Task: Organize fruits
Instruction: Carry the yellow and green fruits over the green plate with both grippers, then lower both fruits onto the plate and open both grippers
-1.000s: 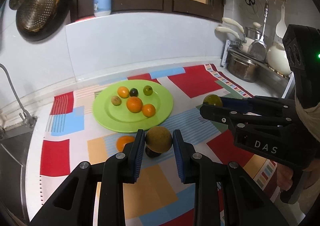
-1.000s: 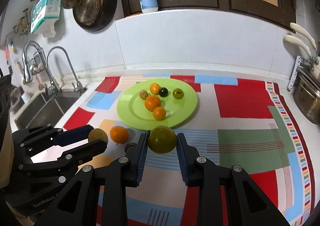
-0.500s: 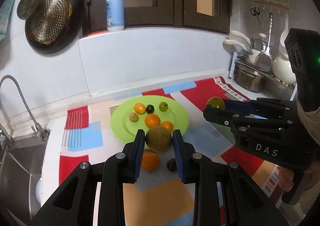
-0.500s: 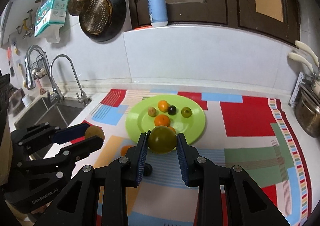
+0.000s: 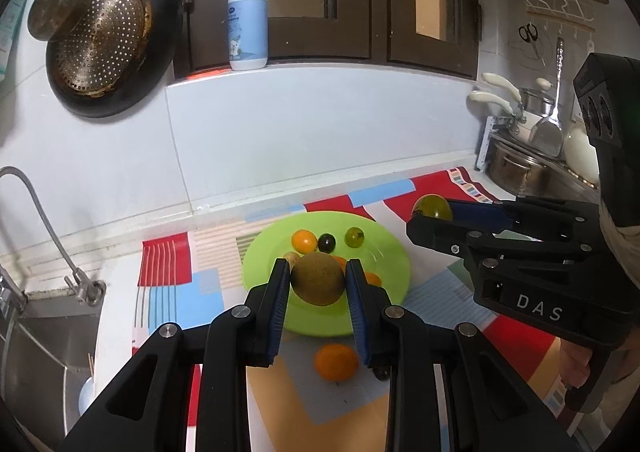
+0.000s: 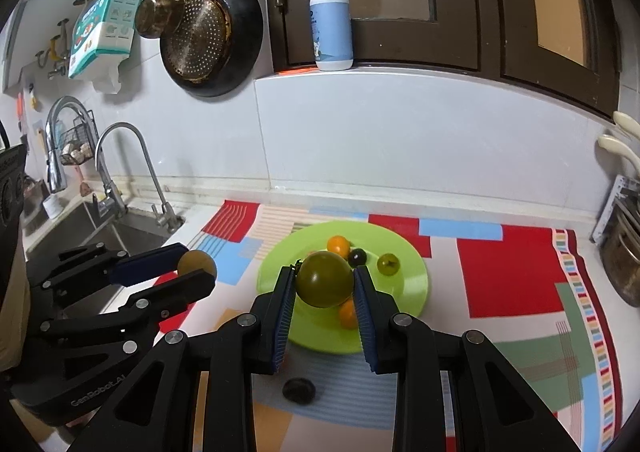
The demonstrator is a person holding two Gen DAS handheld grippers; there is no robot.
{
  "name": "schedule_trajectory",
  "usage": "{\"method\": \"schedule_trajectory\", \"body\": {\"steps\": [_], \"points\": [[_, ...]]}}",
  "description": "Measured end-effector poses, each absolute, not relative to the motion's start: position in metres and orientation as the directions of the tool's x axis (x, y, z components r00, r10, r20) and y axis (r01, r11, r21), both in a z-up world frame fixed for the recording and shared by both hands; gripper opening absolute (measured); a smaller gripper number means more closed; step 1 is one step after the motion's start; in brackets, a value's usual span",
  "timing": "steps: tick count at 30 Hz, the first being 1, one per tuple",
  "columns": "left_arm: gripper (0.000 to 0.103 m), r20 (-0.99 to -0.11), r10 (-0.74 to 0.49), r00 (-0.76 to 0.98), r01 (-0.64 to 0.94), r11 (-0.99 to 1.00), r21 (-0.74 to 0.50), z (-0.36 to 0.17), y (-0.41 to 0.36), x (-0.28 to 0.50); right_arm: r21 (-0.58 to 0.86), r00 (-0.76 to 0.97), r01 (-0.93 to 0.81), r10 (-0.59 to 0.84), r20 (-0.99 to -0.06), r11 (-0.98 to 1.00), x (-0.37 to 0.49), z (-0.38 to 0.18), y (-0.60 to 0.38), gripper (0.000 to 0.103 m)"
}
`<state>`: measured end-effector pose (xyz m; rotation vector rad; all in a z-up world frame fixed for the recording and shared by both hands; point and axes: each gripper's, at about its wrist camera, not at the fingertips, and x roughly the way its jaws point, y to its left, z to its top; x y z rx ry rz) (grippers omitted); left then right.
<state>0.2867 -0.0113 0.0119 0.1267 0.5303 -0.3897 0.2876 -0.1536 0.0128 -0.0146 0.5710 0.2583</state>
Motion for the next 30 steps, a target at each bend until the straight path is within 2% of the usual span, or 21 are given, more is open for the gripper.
{"method": "schedule_trajectory", "body": {"steps": [12,30], "points": [[0.029,-0.541,-0.328,0.775,0.399,0.917,0.017,-0.002,-0.014,0.338,0.072,0.786,-0.244,0.240,-0.569,0.967,0.339,-0.002,-0.152,0.031],[0.029,-0.620,-0.317,0.717,0.409,0.912,0.007,-0.048,-0.013,0.398,0.134,0.688,-0.238,0.264,-0.676,0.962,0.416,-0.051,-0.146,0.031]]}}
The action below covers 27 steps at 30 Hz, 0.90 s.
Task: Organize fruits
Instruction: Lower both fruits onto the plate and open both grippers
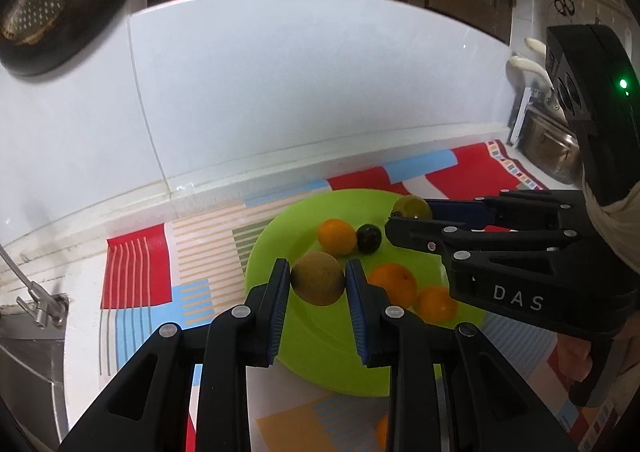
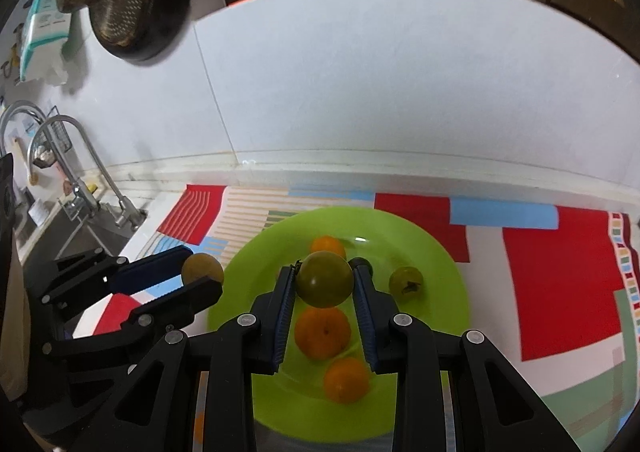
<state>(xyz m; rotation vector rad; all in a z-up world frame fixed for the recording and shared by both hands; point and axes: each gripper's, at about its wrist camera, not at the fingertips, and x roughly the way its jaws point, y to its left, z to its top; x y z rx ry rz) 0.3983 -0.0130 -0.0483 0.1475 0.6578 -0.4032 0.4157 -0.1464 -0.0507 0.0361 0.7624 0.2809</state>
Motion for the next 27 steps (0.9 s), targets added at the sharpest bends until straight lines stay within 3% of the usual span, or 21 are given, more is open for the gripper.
{"method": "schedule_trajectory", "body": {"steps": [13,27], "points": [[0.029,-0.656,-0.349,0.669,0.427,0.903,-0.046,-0.070,-0.012,0.420,0.139,0.654,-0.230,0.259,-0.710,0.963,0.439,-0.071,-0.144,0.031],[0.039,-0.628,-0.333,0.703,0.398,0.917,-0.040,-0.046,-0.002,0.403,0.123,0.684,-0.206,0.233,-0.691,0.971,0.420,-0.053,-0.150,0.033]]}}
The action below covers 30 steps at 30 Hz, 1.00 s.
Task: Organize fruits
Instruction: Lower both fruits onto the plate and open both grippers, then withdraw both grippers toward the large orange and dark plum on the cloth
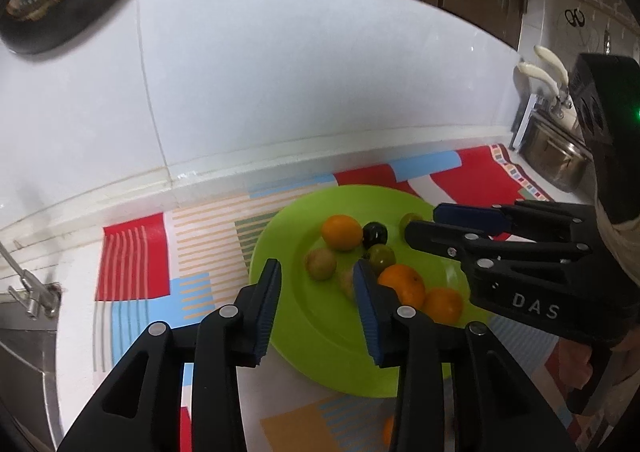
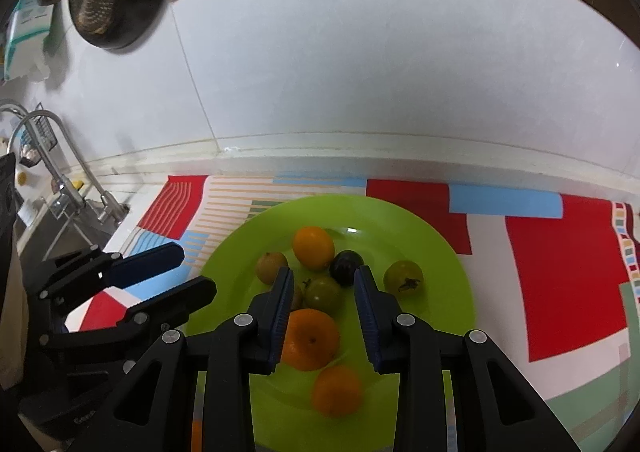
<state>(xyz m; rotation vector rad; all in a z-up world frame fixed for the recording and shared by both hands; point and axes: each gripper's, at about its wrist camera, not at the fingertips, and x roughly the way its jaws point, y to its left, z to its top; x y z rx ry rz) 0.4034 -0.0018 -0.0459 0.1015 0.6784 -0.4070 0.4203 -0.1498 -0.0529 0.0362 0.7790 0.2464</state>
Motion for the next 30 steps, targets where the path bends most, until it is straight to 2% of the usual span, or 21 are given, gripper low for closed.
{"method": "schedule_trajectory", "body": {"steps": [4,11,14,18,23,30], "points": [[0.043,-0.598,-0.333,0.729,0.395,0.918,-0.030,-0.030,0.003,0.389,0.118,0.708,-0.205,0.230,-0.668,0.972,0.406,-0.039,-0.151,0.033],[0.060,-0.555,-0.326,0.765,0.400,0.917,0.013,-0.008,0.007,0.357,0.109,0.739,-0.201,0.224,-0.636,0.973,0.373,-0.020,-0.150,0.033],[0.065,-0.548,-0.332,0.768,0.409,0.912,0.020,-0.002,0.008,0.344,0.104,0.752,-0.192,0.214,-0.624,0.976,0.358,-0.015,-0.150,0.041],[0.072,-0.540,-0.329,0.775,0.418,0.907,0.047,0.001,0.009,0.327,0.095,0.760,-0.181,0.201,-0.618,0.979,0.339,-0.010,-0.148,0.042],[0.076,-0.541,-0.324,0.776,0.431,0.899,0.079,0.000,0.012,0.312,0.082,0.767,-0.161,0.177,-0.616,0.984,0.317,-0.009,-0.147,0.049],[0.079,-0.538,-0.341,0.771,0.456,0.885,0.092,-0.003,0.017,0.296,0.051,0.761,-0.158,0.155,-0.630,0.986,0.297,-0.015,-0.139,0.055]]}}
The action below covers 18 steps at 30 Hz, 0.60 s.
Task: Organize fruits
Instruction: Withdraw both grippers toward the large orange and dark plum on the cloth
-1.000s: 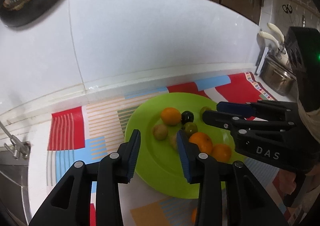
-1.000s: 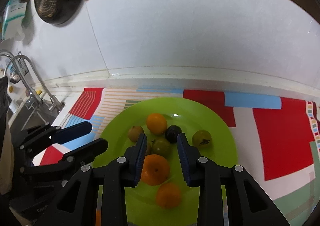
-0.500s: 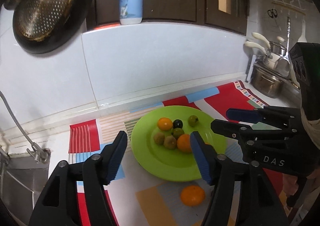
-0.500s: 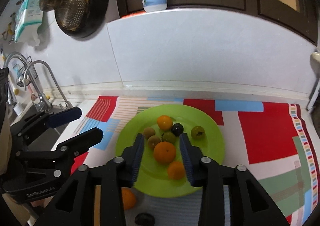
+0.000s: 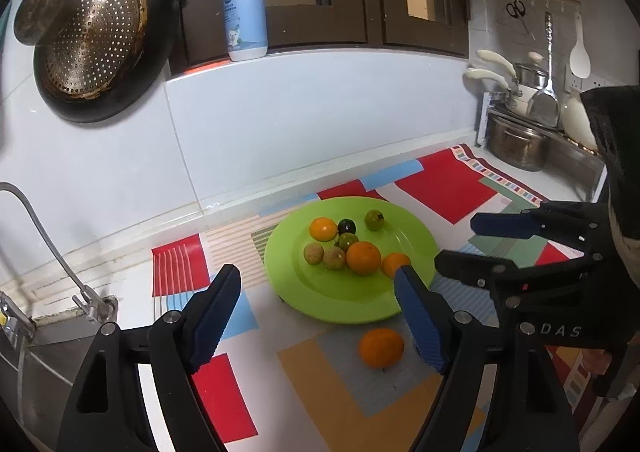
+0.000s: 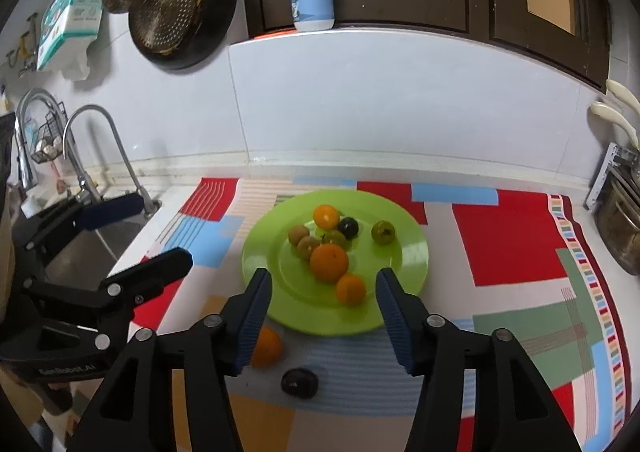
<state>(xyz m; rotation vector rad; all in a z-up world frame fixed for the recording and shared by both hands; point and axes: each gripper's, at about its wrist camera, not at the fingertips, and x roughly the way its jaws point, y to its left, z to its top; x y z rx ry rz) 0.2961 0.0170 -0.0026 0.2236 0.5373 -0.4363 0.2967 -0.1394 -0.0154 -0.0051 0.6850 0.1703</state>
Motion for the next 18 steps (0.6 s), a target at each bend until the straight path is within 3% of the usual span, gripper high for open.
{"method": "schedule_trajectory", "body": {"steps": [18], "points": [[0.079,-0.606,-0.394,0.691,0.606,0.773,0.188,-0.039,0.007,0.280,0.009,0.653,-0.213,0.149,-0.742,0.977,0.278,-0.058,-0.125,0.055]]}}
